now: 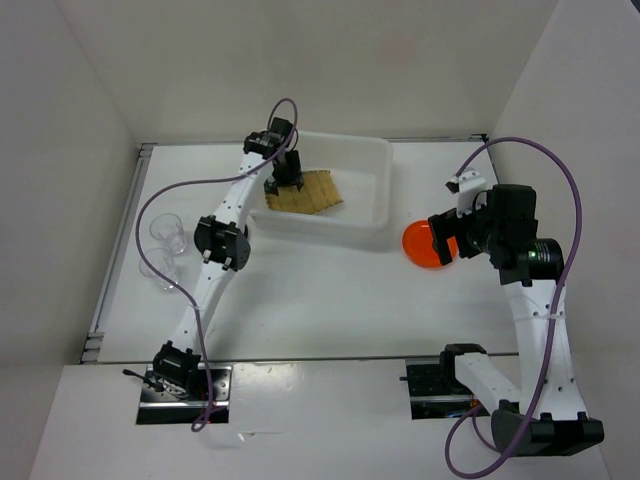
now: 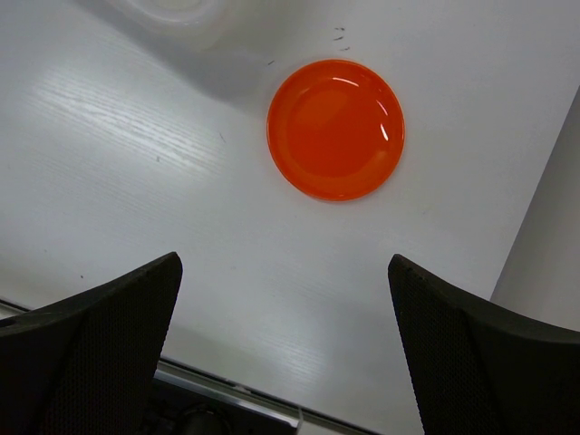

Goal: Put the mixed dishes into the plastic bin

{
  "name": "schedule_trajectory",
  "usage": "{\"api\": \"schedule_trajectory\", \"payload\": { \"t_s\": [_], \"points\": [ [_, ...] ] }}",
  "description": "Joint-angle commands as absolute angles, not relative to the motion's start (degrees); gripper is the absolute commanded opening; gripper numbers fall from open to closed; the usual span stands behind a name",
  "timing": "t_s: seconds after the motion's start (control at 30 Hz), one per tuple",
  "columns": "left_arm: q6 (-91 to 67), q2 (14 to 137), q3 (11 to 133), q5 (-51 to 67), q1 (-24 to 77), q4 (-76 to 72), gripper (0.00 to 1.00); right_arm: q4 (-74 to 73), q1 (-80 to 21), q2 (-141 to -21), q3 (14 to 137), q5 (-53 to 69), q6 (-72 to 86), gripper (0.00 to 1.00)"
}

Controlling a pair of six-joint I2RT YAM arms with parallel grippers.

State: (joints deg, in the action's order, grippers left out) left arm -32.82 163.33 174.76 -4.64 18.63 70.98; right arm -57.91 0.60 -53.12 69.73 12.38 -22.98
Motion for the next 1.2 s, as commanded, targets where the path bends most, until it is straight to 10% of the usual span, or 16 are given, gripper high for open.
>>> {"api": "schedule_trajectory", "payload": {
  "t_s": [0.0, 0.23, 0.63, 1.17],
  "points": [
    [-35.9, 164.5, 179.5, -5.4, 18.5, 74.2, 0.71, -56.3, 0.0, -52.3, 69.5, 11.9, -22.3, 0.99],
    [-34.7, 163.5, 179.5, -4.8, 19.5, 74.2, 0.71, -56.3, 0.0, -52.3, 69.5, 11.9, -22.3, 0.99],
    [-28.0, 150.0, 158.0, 6.8, 20.6, 73.4, 0.35, -56.3, 0.5, -52.3, 69.5, 11.9, -22.3, 0.99],
    [-28.5, 150.9, 154.4, -9.2, 23.2, 74.2, 0.17, -56.3, 0.5, -51.2, 69.0, 11.9, -22.3, 0.99]
  ]
}}
